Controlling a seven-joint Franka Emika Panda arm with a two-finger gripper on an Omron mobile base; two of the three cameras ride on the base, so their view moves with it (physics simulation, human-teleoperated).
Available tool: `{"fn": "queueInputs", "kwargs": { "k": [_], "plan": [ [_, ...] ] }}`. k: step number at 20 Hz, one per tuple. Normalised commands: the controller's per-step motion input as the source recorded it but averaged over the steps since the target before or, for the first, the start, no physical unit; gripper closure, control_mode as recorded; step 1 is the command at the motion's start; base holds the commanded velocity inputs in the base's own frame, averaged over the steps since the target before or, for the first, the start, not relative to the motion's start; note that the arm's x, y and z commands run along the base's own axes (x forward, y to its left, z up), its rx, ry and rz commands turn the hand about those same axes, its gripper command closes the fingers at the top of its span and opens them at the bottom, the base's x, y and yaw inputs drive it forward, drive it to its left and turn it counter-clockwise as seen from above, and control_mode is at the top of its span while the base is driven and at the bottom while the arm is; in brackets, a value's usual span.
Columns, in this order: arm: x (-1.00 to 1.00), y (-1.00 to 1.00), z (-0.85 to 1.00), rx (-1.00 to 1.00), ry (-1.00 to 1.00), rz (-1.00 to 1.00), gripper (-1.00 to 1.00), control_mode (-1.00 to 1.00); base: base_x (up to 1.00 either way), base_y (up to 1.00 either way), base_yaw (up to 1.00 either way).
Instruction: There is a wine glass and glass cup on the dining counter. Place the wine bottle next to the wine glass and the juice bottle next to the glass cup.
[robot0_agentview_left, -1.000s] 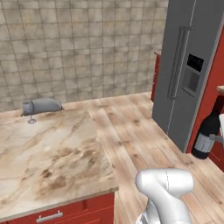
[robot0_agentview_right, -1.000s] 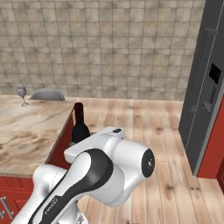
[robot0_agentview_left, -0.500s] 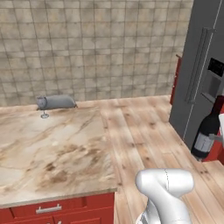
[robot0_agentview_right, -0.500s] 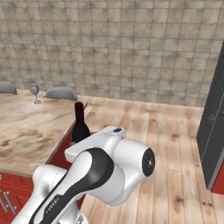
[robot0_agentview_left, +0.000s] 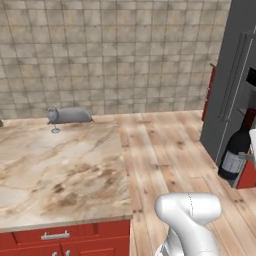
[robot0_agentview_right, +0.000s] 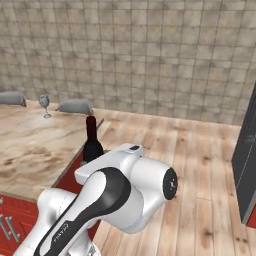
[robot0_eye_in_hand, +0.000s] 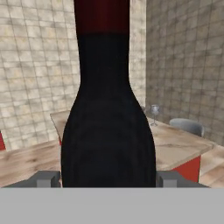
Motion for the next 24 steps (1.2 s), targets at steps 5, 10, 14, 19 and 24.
{"fn": "queueInputs", "kwargs": {
  "k": [5, 10, 14, 19, 24],
  "plan": [
    [0.00, 0.00, 0.00, 0.00, 0.00, 0.00, 1.00, 1.00, 0.34, -0.63, 0.00],
    [0.00, 0.00, 0.00, 0.00, 0.00, 0.00, 1.00, 1.00, 0.03, -0.71, 0.00],
    [0.00, 0.00, 0.00, 0.00, 0.00, 0.00, 1.00, 1.00, 0.02, -0.70, 0.00],
    [0.00, 0.00, 0.00, 0.00, 0.00, 0.00, 1.00, 1.00, 0.45, -0.43, 0.00],
    [0.00, 0.00, 0.00, 0.00, 0.00, 0.00, 1.00, 1.00, 0.82, -0.24, 0.00]
  ]
}}
